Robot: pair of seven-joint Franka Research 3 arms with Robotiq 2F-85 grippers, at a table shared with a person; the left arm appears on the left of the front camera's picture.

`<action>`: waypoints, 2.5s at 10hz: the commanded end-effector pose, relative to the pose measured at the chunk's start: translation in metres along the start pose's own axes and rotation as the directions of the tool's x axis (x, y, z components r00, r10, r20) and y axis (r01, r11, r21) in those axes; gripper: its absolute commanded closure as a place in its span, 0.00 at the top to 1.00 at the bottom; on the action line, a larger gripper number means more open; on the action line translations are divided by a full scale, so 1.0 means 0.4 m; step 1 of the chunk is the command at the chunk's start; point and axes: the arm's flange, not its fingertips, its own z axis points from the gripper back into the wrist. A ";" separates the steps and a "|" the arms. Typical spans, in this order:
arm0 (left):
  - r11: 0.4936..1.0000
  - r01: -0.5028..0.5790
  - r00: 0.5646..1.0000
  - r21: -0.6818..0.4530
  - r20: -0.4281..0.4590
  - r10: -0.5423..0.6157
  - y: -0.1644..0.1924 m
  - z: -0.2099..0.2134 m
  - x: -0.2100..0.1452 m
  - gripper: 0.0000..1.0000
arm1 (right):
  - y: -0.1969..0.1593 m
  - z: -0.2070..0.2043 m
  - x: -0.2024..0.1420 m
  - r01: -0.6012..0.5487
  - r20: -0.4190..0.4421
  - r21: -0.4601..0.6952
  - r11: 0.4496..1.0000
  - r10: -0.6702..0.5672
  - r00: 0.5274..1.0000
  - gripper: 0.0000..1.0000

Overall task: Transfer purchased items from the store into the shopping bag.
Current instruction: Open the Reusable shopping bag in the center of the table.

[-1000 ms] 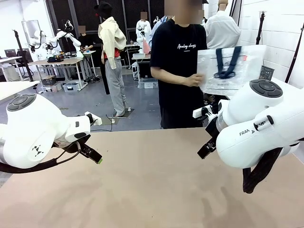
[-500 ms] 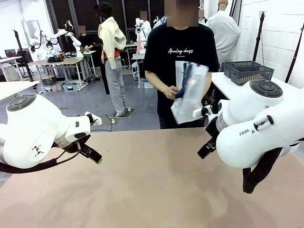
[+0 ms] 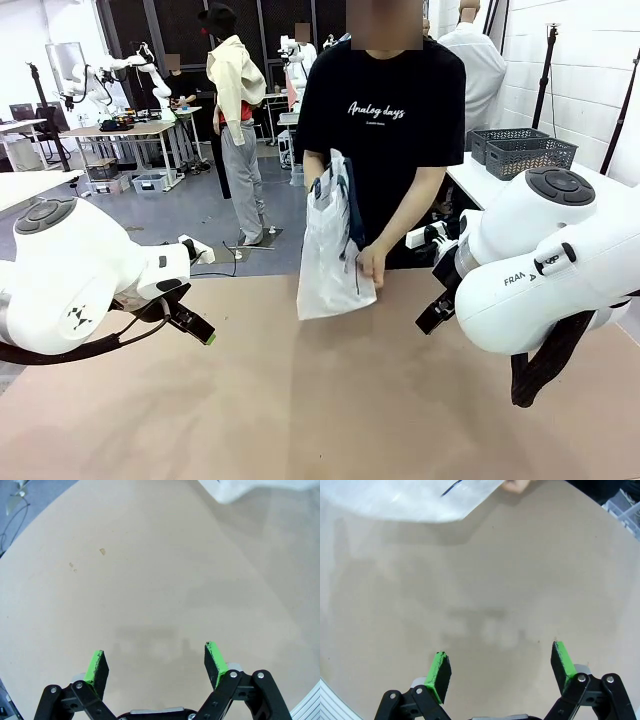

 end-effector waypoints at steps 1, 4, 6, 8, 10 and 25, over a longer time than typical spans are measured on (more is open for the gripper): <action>1.000 -0.003 1.000 0.000 0.000 0.003 0.003 0.000 -0.001 1.00 | 0.000 0.000 0.000 0.000 0.000 0.000 1.000 0.000 1.000 1.00; 1.000 -0.003 1.000 0.000 0.000 0.003 0.003 0.000 -0.001 1.00 | 0.000 0.000 0.000 0.000 0.000 0.000 1.000 0.000 1.000 1.00; 1.000 -0.003 1.000 0.000 0.000 0.003 0.003 0.000 -0.001 1.00 | 0.000 0.000 0.000 0.000 0.000 0.000 1.000 0.000 1.000 1.00; 1.000 -0.003 1.000 0.000 0.000 0.003 0.003 0.000 -0.001 1.00 | 0.000 0.000 0.000 0.000 0.000 0.000 1.000 0.000 1.000 1.00; 1.000 -0.003 1.000 0.000 0.000 0.003 0.003 0.000 -0.001 1.00 | 0.000 0.000 0.000 0.000 0.000 0.000 1.000 0.000 1.000 1.00; 0.996 0.046 0.999 -0.081 0.001 -0.047 -0.021 0.080 0.051 1.00 | 0.038 0.037 0.049 -0.049 0.016 0.121 0.991 0.048 0.999 1.00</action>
